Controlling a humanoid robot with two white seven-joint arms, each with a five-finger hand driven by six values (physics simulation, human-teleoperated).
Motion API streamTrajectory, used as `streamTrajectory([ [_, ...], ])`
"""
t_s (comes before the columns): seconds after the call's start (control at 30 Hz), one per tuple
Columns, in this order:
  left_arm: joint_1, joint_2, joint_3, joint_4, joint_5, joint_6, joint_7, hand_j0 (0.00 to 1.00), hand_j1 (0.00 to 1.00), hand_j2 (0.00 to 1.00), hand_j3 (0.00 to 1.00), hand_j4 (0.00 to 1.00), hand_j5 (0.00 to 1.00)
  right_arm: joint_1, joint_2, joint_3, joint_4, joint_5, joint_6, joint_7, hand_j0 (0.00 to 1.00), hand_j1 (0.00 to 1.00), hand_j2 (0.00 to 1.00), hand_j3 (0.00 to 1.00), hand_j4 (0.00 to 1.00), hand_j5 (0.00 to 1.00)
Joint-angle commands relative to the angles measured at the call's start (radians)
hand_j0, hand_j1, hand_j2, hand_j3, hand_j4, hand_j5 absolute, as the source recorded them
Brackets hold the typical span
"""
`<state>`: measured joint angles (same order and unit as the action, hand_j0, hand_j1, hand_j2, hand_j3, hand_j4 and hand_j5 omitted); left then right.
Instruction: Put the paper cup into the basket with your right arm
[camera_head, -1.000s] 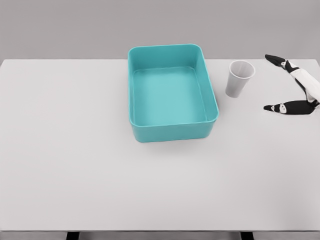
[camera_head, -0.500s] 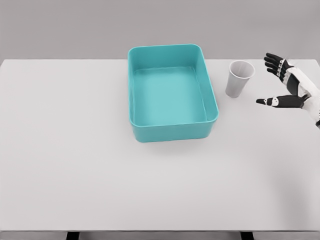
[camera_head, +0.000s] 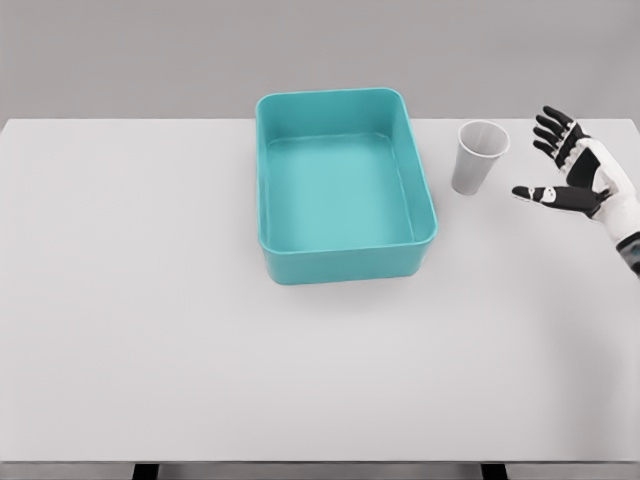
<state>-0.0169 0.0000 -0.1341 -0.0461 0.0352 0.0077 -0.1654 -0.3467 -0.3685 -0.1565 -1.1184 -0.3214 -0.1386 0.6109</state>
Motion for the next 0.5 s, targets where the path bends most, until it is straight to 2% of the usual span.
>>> streamTrajectory([
  [0.0,0.0,0.0,0.001,0.0,0.0,0.0,0.0,1.0,1.0,1.0,1.0,1.0,1.0,0.0,0.003,0.002,0.022,-0.019,-0.003,0.0,1.0,1.0,1.0,1.0,1.0,1.0],
  [0.07,0.0,0.0,-0.001,0.0,0.0,0.0,0.0,1.0,1.0,1.0,1.0,1.0,1.0,-0.029,0.022,0.008,0.073,-0.008,-0.007,0.0,1.0,1.0,1.0,1.0,1.0,1.0],
  [0.23,0.0,0.0,-0.001,0.0,0.0,0.0,0.0,1.0,1.0,1.0,1.0,1.0,1.0,-0.066,0.042,0.009,0.137,-0.002,-0.013,0.0,1.0,1.0,1.0,1.0,1.0,1.0],
  [0.47,0.0,0.0,-0.001,0.0,0.0,0.0,0.0,1.0,1.0,1.0,1.0,1.0,1.0,-0.1,0.046,0.057,0.172,-0.002,-0.015,0.0,1.0,1.0,1.0,1.0,1.0,1.0],
])
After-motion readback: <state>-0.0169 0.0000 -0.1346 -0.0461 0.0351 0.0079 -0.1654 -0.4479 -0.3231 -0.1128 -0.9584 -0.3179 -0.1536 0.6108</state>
